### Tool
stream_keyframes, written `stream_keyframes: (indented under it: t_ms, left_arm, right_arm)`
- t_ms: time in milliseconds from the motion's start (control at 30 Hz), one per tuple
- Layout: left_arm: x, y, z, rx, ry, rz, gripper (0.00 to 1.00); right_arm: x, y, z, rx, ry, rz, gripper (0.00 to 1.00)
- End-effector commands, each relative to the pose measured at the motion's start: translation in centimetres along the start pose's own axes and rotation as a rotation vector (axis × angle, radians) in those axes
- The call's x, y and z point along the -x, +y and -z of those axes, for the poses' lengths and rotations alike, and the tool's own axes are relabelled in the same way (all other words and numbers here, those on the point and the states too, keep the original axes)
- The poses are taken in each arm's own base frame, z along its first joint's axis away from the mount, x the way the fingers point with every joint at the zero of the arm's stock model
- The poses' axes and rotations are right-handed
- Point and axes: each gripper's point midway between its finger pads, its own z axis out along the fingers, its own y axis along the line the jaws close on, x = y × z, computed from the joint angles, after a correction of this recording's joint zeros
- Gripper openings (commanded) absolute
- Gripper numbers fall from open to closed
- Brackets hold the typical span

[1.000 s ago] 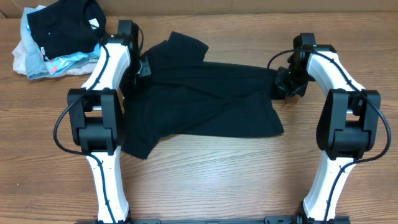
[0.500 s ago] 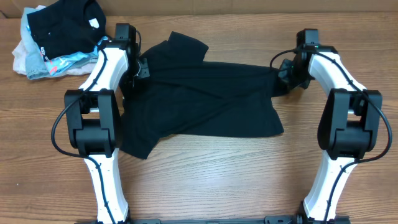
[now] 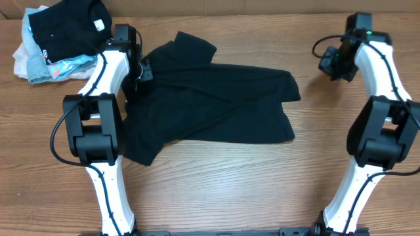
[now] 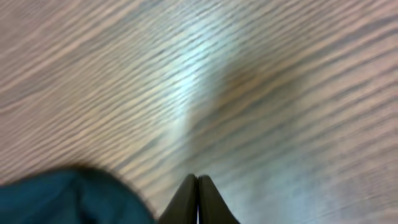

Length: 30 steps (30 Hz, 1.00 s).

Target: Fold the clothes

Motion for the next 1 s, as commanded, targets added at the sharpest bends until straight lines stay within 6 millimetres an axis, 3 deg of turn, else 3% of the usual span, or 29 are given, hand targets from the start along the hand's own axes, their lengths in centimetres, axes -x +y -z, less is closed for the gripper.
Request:
stream_keyframes:
  t_ms: [0, 100, 133, 267, 300, 333, 433, 500, 600, 667, 967]
  left_arm:
    - [-3.2, 2.8, -4.0, 0.077, 0.115, 0.001, 0.08]
    - [-3.3, 2.9, -4.0, 0.078, 0.119, 0.002, 0.08]
    - [-3.3, 2.9, -4.0, 0.078, 0.118, 0.004, 0.08]
    - [-3.2, 2.9, -4.0, 0.077, 0.113, 0.010, 0.09]
    - [-3.2, 2.9, -4.0, 0.077, 0.113, 0.016, 0.09]
    - [-3.2, 3.0, -4.0, 0.077, 0.113, 0.016, 0.09]
    - [-3.3, 3.0, -4.0, 0.078, 0.119, 0.015, 0.08]
    - [-3.4, 3.0, -3.9, 0.079, 0.123, 0.015, 0.08]
    - [-3.5, 3.0, -3.9, 0.079, 0.126, 0.015, 0.09]
    - [-3.5, 3.0, -3.9, 0.077, 0.127, 0.015, 0.09]
    - [-3.5, 3.0, -3.9, 0.076, 0.126, 0.015, 0.11]
  right_arm:
    - [-1.0, 3.9, 1.9, 0.187, 0.065, 0.024, 0.17]
    - [-3.2, 5.3, 2.1, 0.241, 0.145, 0.089, 0.59]
    - [-3.8, 5.4, 2.0, 0.237, 0.160, 0.107, 0.67]
    - [-6.1, 5.6, 1.1, 0.170, 0.213, 0.159, 0.79]
    - [-6.5, 5.5, 0.7, 0.150, 0.218, 0.167, 0.90]
    - [-6.9, 5.3, 0.3, 0.125, 0.223, 0.169, 0.95]
    - [-7.8, 3.9, -1.4, 0.023, 0.225, 0.116, 0.93]
    - [-8.3, 2.9, -2.4, -0.032, 0.227, 0.066, 0.82]
    - [-9.3, 2.4, -3.5, -0.037, 0.248, 0.037, 0.60]
    - [-10.0, 2.5, -4.2, -0.020, 0.266, 0.031, 0.51]
    - [-10.0, 2.9, -5.3, 0.019, 0.247, 0.031, 0.55]
